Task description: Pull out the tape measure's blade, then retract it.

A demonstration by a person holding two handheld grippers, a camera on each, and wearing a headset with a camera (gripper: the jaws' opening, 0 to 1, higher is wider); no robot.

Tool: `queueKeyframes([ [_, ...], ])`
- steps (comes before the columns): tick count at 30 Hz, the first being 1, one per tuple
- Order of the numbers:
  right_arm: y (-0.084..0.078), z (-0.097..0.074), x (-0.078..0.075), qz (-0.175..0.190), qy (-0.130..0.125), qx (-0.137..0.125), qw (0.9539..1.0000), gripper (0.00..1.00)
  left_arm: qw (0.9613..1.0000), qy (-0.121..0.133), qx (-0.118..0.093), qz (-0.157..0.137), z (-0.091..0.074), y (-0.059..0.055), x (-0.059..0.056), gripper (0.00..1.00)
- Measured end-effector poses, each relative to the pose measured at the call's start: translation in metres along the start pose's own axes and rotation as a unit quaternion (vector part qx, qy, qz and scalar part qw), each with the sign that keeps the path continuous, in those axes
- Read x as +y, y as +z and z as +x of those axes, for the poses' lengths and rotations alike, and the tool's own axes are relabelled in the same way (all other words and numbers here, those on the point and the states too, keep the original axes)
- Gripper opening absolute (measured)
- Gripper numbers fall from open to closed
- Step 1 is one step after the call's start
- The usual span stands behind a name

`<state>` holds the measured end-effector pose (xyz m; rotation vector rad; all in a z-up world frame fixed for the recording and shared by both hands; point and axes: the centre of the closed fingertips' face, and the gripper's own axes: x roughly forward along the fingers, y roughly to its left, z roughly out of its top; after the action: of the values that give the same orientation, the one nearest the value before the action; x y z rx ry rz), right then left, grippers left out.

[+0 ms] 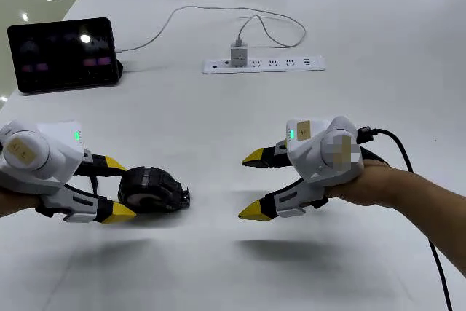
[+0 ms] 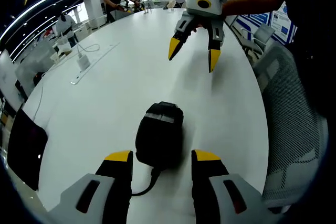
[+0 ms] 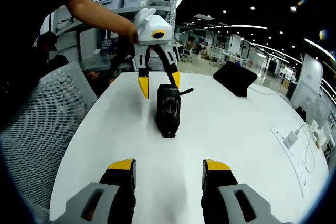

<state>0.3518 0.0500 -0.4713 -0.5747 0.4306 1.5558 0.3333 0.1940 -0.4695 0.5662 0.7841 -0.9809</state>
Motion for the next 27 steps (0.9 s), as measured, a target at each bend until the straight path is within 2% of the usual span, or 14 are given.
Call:
queueKeyframes([
  [12,0.005,0.025,0.002,-0.006,0.021,0.005,0.9997,0.42,0.9996,-0.021,0.013,0.011,0.004,-0.003,0.004,0.36],
  [27,0.009,0.05,0.003,-0.021,0.042,0.017,0.9988,0.34,0.9986,-0.039,0.023,0.026,0.011,0.001,0.005,0.32],
])
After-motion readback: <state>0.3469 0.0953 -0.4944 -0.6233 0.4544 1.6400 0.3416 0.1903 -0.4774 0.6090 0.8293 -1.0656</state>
